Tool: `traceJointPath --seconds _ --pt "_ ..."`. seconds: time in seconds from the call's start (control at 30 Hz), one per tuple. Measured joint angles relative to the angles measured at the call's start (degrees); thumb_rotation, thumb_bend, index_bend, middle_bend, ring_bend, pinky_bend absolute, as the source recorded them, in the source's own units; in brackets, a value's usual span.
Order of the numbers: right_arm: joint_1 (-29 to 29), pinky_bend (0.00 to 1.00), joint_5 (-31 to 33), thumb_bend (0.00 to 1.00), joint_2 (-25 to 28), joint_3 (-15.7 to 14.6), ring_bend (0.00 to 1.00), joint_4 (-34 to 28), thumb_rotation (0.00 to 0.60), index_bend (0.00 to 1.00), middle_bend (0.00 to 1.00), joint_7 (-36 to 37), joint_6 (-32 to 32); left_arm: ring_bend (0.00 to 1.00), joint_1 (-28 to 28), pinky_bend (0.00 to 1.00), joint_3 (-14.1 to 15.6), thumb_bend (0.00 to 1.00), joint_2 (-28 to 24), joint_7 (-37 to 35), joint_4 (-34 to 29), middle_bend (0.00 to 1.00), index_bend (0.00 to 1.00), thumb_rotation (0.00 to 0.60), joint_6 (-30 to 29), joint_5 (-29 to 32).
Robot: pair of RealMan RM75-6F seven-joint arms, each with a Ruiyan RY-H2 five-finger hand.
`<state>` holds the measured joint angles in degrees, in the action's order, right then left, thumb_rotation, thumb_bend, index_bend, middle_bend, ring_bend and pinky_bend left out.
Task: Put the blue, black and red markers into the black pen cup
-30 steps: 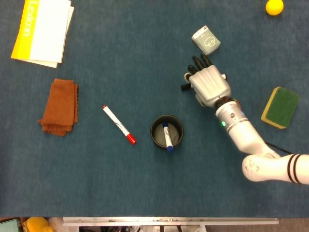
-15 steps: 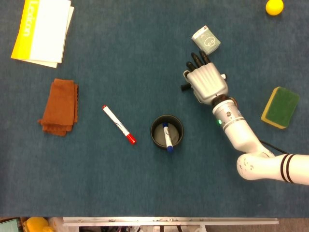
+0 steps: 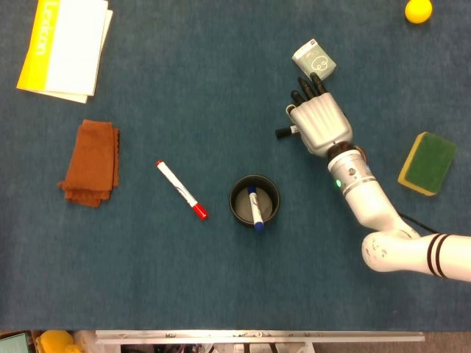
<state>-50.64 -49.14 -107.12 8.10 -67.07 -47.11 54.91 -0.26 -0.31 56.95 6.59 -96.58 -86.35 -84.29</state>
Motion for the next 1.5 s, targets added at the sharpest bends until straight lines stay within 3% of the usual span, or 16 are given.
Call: traceJointPath --seconds 0.3,0.73,0.87,1.07,1.23,1.5 --pt "0.31 0.01 -0.62 0.33 -1.04 -0.19 0.0 1.34 0.6 0.48 0.25 -0.58 -0.02 0.17 0.12 0.17 0.08 0.33 -0.07 0.1 -0.03 0.23 0.32 0.6 0.03 0.1" --pt "1.15 0.01 -2.04 0.34 -0.78 0.71 0.0 -0.06 0.6 0.59 0.28 1.33 0.52 0.17 0.17 0.17 0.1 0.33 -0.34 0.21 -0.47 0.23 0.33 0.6 0.12 0.25" --pt "1.51 0.01 -2.6 0.34 1.27 2.34 0.0 -4.92 0.6 0.6 0.28 4.21 0.77 0.17 0.13 0.17 0.08 0.33 -0.52 0.41 -0.89 0.23 0.33 0.6 0.02 0.03" --pt "2.27 0.01 -2.87 0.34 7.09 5.63 0.0 -17.1 0.6 0.6 0.28 9.9 0.51 0.17 -0.07 0.17 0.08 0.33 -0.68 1.1 -1.43 0.23 0.33 0.6 0.04 -0.38" --pt "3.27 0.01 -3.21 0.34 12.65 8.13 0.0 -27.5 0.6 0.6 0.28 17.61 -0.94 0.17 -0.26 0.17 0.17 0.33 -0.71 1.77 -1.95 0.23 0.33 0.6 0.15 -0.79" --pt "4.62 0.01 -4.96 0.33 18.03 10.24 0.0 -36.18 0.6 0.6 0.29 32.53 -6.58 0.17 -0.11 0.17 0.34 0.33 -0.78 2.1 -2.32 0.23 0.33 0.6 -0.08 -0.94"
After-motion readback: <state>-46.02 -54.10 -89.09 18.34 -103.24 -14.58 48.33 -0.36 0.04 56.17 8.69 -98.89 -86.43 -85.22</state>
